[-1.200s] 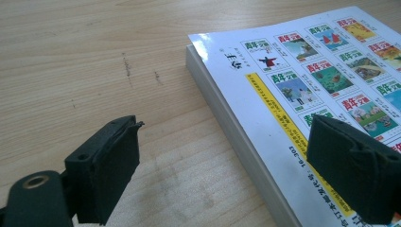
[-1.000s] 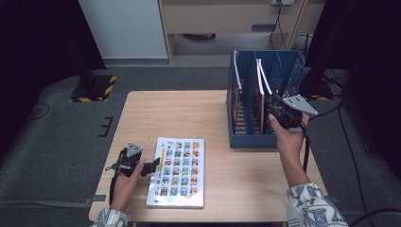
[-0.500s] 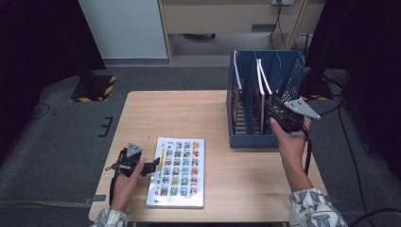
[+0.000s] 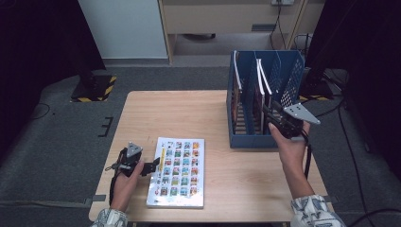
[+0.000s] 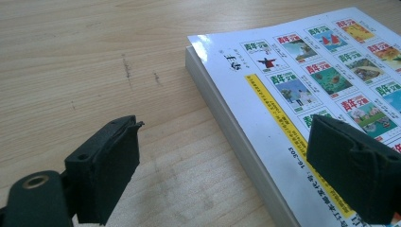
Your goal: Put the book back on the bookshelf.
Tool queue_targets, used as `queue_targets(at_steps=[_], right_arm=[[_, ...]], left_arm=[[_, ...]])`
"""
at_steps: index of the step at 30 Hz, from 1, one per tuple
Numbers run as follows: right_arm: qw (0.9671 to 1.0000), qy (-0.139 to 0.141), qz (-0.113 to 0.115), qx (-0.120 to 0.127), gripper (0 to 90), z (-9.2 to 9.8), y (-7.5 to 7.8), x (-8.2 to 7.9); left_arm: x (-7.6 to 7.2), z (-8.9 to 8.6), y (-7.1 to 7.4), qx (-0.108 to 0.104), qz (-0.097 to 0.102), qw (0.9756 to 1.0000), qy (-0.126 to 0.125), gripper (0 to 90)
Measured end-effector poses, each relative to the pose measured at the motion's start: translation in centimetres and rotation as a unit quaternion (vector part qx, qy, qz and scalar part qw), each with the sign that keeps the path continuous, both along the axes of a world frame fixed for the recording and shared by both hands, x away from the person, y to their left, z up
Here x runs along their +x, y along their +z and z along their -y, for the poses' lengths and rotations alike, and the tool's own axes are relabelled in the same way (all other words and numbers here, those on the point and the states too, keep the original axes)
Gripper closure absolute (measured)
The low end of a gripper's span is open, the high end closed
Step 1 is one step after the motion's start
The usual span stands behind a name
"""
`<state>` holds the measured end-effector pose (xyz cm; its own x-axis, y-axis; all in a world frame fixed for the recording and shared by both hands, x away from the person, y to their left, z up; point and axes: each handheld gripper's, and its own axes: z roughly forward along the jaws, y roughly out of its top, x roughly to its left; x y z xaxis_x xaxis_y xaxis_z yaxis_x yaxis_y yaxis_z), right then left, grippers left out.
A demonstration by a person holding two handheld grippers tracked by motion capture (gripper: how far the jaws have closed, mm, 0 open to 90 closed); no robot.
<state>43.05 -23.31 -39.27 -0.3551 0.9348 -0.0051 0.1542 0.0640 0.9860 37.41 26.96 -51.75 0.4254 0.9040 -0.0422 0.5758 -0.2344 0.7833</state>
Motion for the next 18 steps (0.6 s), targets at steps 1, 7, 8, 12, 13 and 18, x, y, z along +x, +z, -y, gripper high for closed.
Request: queue_targets(at_steps=[1, 7, 8, 12, 13, 18], right_arm=[[1.0000, 0.002, 0.000, 0.000, 55.3, 0.0, -0.1, -0.1], [0.9999, 0.011, -0.003, 0.002, 51.4, -0.4, -0.4, -0.4], [0.9999, 0.014, -0.004, 0.001, 50.8, -0.4, -0.5, -0.5], [0.9998, 0.018, -0.005, -0.003, 45.4, -0.6, -0.7, -0.9], [0.9998, 0.019, -0.004, -0.001, 44.1, -0.6, -0.7, -1.0], [0.9991, 0.041, -0.002, 0.001, 36.7, -0.9, -0.5, -1.3]], left_arm=[[0.0, 0.0, 0.0, 0.000, 0.000, 1.0000, 0.000, 9.5], [0.0, 0.0, 0.0, -0.004, 0.003, 1.0000, 0.001, 9.5], [0.0, -0.1, 0.1, -0.004, 0.003, 1.0000, 0.002, 9.5], [-0.1, -0.1, 0.0, -0.007, 0.002, 1.0000, 0.004, 9.5], [-0.1, -0.2, 0.0, -0.008, 0.002, 1.0000, 0.005, 9.5], [-0.2, -0.5, -0.3, -0.014, -0.006, 0.9999, 0.004, 9.5]])
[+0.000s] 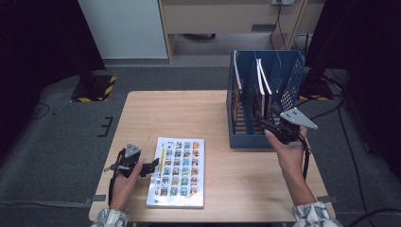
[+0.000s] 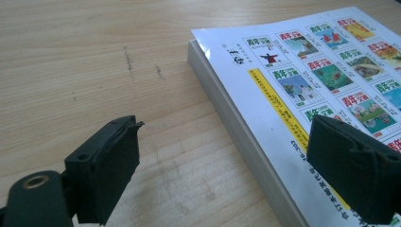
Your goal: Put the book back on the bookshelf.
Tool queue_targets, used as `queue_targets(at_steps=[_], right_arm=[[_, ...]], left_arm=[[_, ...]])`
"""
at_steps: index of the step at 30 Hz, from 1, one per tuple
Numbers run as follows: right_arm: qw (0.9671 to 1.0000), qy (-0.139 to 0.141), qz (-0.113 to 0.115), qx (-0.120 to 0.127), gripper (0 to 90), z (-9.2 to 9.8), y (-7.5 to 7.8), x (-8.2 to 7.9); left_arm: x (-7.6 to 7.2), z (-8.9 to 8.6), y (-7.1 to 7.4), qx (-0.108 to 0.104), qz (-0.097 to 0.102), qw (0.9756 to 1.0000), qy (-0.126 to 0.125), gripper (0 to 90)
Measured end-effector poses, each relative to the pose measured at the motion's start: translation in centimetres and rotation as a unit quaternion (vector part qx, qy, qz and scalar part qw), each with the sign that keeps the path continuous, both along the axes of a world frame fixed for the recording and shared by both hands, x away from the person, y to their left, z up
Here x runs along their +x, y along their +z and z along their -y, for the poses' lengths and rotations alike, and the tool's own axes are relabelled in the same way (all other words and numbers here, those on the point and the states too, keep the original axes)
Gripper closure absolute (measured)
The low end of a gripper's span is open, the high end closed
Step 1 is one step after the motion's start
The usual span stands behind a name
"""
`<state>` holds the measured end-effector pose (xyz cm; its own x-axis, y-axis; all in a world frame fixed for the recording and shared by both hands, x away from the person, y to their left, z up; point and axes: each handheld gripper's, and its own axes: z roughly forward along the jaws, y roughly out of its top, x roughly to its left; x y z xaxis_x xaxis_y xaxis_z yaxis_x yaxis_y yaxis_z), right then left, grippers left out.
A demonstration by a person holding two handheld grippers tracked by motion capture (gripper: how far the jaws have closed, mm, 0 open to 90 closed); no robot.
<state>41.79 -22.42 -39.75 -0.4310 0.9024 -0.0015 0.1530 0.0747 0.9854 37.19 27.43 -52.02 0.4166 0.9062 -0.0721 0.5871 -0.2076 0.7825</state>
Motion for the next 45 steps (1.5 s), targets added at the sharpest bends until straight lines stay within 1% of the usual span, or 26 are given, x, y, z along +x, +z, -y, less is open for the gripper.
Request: queue_targets(at_steps=[2, 3, 4, 5, 6, 7, 9, 11, 12, 15, 17, 19, 21, 22, 25, 26, 28, 29, 31, 34, 37, 38, 40, 41, 45], right_arm=[[0.9999, 0.012, -0.003, -0.001, 31.5, -0.2, 0.0, -0.2], [0.9998, 0.019, -0.009, -0.002, 27.9, -0.4, 0.0, -0.4], [0.9997, 0.023, -0.011, -0.004, 26.4, -0.6, -0.1, -0.6], [0.9996, 0.025, -0.010, -0.006, 24.7, -0.7, -0.3, -0.8], [0.9995, 0.027, -0.010, -0.009, 23.0, -0.9, -0.4, -0.9], [0.9993, 0.031, -0.015, -0.017, 21.0, -1.0, -0.5, -0.9], [0.9992, 0.033, -0.019, -0.016, 18.7, -1.2, -0.6, -1.0], [0.9989, 0.036, -0.027, -0.011, 16.0, -1.5, -0.8, -1.2], [0.9987, 0.040, -0.032, -0.012, 15.2, -1.7, -0.9, -1.3], [0.9984, 0.043, -0.035, -0.014, 14.1, -2.3, -1.3, -1.8], [0.9976, 0.053, -0.041, -0.017, 13.4, -2.9, -1.6, -2.1], [0.9972, 0.056, -0.045, -0.018, 12.8, -3.4, -1.8, -2.3], [0.9962, 0.065, -0.053, -0.020, 11.8, -4.1, -2.3, -2.5], [0.9959, 0.069, -0.054, -0.024, 11.6, -4.3, -2.5, -2.5], [0.9940, 0.084, -0.065, -0.027, 11.4, -5.2, -3.2, -2.8], [0.9933, 0.089, -0.068, -0.029, 11.4, -5.5, -3.4, -2.9], [0.9911, 0.104, -0.074, -0.039, 11.5, -6.2, -3.8, -3.1], [0.9905, 0.107, -0.077, -0.040, 11.8, -6.4, -3.9, -3.1], [0.9884, 0.121, -0.085, -0.033, 13.0, -7.0, -4.3, -3.3], [0.9857, 0.134, -0.091, -0.045, 14.7, -7.7, -4.8, -3.4], [0.9819, 0.148, -0.105, -0.054, 15.7, -8.7, -5.5, -3.5], [0.9797, 0.154, -0.114, -0.060, 16.6, -9.3, -5.8, -3.7], [0.9773, 0.159, -0.122, -0.067, 17.5, -9.9, -6.1, -3.8], [0.9751, 0.167, -0.127, -0.072, 18.2, -10.3, -6.4, -3.8], [0.9701, 0.182, -0.136, -0.086, 20.3, -11.7, -7.1, -4.0]], left_arm=[[0.0, -0.2, -0.1, 0.001, -0.002, 1.0000, 0.000, 9.5], [0.0, -0.2, -0.1, 0.002, -0.005, 1.0000, -0.002, 9.5], [0.0, -0.2, -0.2, 0.002, -0.006, 1.0000, -0.001, 9.6], [0.0, -0.2, -0.3, 0.006, -0.006, 1.0000, -0.001, 9.6], [0.0, -0.2, -0.3, 0.011, -0.008, 0.9999, -0.001, 9.5], [0.0, -0.2, -0.4, 0.011, -0.010, 0.9999, -0.002, 9.5], [0.0, -0.1, -0.4, 0.008, -0.014, 0.9998, -0.009, 9.5], [-0.1, 0.2, -0.4, 0.011, -0.012, 0.9997, -0.016, 9.4], [-0.1, 0.2, -0.4, 0.012, -0.013, 0.9997, -0.019, 9.3], [0.0, 0.3, -0.4, 0.006, -0.016, 0.9996, -0.024, 8.6], [0.0, 0.4, -0.4, 0.005, -0.018, 0.9995, -0.024, 8.4], [0.0, 0.5, -0.4, 0.001, -0.020, 0.9995, -0.026, 8.3], [0.0, 0.6, -0.5, -0.001, -0.025, 0.9993, -0.027, 7.9], [0.0, 0.6, -0.5, -0.001, -0.026, 0.9993, -0.028, 7.8], [0.1, 0.8, -0.5, 0.001, -0.027, 0.9992, -0.030, 7.8], [0.1, 0.9, -0.5, 0.002, -0.027, 0.9992, -0.029, 7.8], [0.1, 1.0, -0.5, 0.004, -0.028, 0.9991, -0.031, 7.9], [0.1, 1.0, -0.5, 0.004, -0.029, 0.9991, -0.030, 7.9], [0.1, 1.0, -0.5, 0.004, -0.029, 0.9992, -0.029, 7.9], [0.1, 1.0, -0.6, 0.000, -0.029, 0.9993, -0.024, 8.9], [0.1, 1.0, -0.6, -0.005, -0.032, 0.9993, -0.021, 9.9], [0.1, 1.0, -0.6, -0.005, -0.033, 0.9992, -0.021, 10.9], [0.1, 1.0, -0.5, -0.006, -0.036, 0.9991, -0.020, 11.6], [0.1, 1.0, -0.5, -0.007, -0.034, 0.9992, -0.020, 11.9], [0.2, 1.1, -0.5, -0.005, -0.031, 0.9993, -0.020, 14.5]])
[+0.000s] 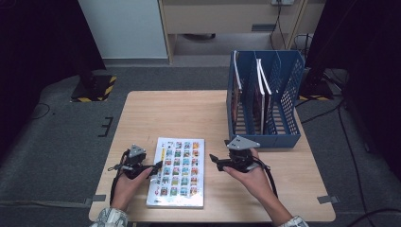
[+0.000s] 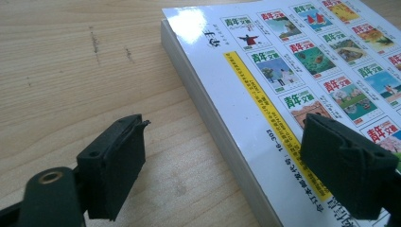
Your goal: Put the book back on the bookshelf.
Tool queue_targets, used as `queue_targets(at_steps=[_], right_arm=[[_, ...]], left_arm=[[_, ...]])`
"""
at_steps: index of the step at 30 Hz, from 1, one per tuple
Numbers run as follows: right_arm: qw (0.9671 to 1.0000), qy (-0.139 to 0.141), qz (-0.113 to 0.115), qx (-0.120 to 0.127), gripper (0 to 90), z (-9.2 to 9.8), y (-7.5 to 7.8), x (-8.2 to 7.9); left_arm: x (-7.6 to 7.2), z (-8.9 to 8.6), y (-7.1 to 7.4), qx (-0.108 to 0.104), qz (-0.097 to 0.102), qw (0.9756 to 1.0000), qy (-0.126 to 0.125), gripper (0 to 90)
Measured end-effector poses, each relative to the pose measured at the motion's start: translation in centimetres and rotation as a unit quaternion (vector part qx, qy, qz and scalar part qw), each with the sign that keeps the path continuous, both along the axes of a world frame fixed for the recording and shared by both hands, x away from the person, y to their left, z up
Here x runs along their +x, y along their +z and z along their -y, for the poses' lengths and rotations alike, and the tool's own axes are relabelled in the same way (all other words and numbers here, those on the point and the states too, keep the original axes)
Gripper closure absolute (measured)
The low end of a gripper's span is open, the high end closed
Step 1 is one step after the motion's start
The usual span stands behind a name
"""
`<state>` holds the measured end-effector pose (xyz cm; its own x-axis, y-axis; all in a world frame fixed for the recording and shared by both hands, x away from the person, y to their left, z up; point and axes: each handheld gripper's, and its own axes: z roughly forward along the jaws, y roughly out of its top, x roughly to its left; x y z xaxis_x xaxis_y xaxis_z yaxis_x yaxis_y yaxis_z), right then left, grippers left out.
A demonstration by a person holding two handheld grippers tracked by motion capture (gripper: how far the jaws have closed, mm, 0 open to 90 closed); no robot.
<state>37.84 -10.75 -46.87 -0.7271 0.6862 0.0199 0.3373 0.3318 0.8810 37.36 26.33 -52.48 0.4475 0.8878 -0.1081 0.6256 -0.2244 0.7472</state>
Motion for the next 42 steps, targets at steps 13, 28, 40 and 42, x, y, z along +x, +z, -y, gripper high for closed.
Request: queue_targets(at_steps=[13, 28, 40, 42], right_arm=[[0.9991, 0.016, -0.024, -0.030, 21.9, -2.2, -1.7, -0.2], [0.9971, 0.042, -0.041, -0.050, 25.5, -3.9, -3.0, -0.4], [0.9943, 0.063, -0.058, -0.064, 32.6, -5.5, -4.7, -0.8], [0.9941, 0.064, -0.058, -0.066, 33.0, -5.7, -4.9, -0.8]], left_arm=[[0.4, 0.2, 0.0, -0.005, -0.006, 0.9999, 0.011, 15.6], [0.7, 1.0, -0.1, -0.025, -0.024, 0.9993, -0.010, 21.9], [0.8, 1.5, -0.1, -0.036, -0.027, 0.9988, -0.019, 30.3], [0.8, 1.6, -0.1, -0.036, -0.026, 0.9988, -0.018, 29.9]])
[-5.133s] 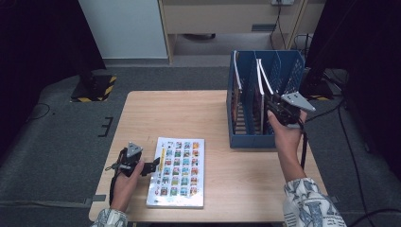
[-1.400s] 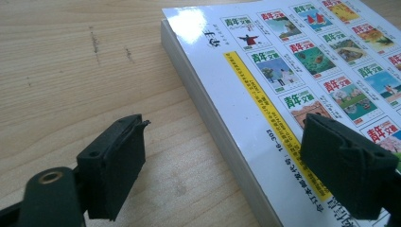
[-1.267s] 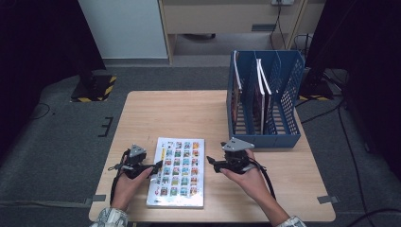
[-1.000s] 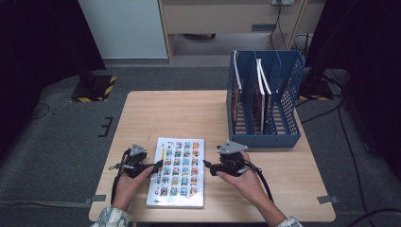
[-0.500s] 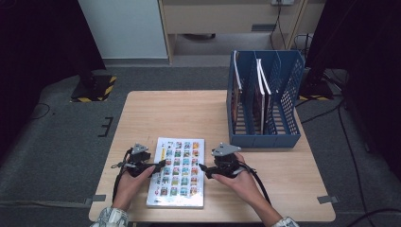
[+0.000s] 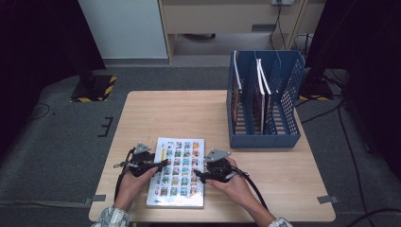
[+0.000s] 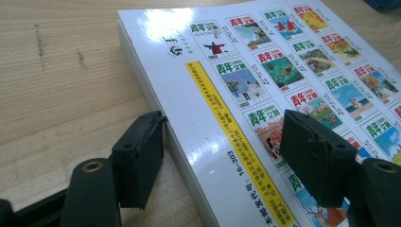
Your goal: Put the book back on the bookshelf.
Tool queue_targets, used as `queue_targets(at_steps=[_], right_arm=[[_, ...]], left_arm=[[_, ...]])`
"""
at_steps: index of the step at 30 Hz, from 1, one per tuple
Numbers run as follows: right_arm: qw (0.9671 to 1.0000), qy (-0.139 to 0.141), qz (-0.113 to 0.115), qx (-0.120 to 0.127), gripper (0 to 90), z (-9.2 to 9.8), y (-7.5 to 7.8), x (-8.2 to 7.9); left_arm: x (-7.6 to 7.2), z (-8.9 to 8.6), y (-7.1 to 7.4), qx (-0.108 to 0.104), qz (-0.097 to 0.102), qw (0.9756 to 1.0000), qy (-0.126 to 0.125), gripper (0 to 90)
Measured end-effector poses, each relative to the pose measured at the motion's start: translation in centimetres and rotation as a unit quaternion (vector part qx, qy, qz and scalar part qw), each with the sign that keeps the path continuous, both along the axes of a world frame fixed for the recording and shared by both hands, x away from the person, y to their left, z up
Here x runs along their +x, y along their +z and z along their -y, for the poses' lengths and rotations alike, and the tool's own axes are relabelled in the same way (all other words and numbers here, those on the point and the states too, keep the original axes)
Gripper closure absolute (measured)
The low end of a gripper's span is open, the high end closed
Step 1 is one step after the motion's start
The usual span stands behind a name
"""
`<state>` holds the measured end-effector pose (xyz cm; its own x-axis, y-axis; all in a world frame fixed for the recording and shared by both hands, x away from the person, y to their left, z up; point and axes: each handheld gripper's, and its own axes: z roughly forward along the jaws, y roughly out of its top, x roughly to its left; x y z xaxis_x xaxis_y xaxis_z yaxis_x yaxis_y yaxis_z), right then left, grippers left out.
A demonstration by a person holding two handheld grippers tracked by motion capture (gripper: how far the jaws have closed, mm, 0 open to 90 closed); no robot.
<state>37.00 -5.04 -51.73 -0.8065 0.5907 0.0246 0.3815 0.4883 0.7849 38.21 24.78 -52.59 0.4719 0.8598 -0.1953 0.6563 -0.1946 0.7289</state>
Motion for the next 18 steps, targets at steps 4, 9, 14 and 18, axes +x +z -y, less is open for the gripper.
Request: queue_targets(at_steps=[4, 9, 14, 18], right_arm=[[1.0000, 0.002, -0.001, -0.006, 32.8, -0.2, -0.3, 0.0], [0.9999, -0.003, -0.015, 0.003, 32.5, -0.5, -0.7, 0.1], [0.9999, 0.000, -0.012, 0.000, 32.6, -0.5, -0.7, 0.1], [0.9999, 0.002, -0.016, 0.001, 32.8, -0.5, -0.8, 0.1]], left_arm=[[0.1, 0.0, -0.1, -0.009, -0.006, 0.9999, 0.005, 29.5], [0.1, 0.0, 0.2, -0.003, -0.009, 0.9999, 0.009, 32.9], [0.0, -0.3, 0.7, -0.012, -0.008, 0.9998, 0.012, 37.1], [-0.2, -0.4, 1.0, -0.021, -0.002, 0.9997, 0.015, 38.7]])
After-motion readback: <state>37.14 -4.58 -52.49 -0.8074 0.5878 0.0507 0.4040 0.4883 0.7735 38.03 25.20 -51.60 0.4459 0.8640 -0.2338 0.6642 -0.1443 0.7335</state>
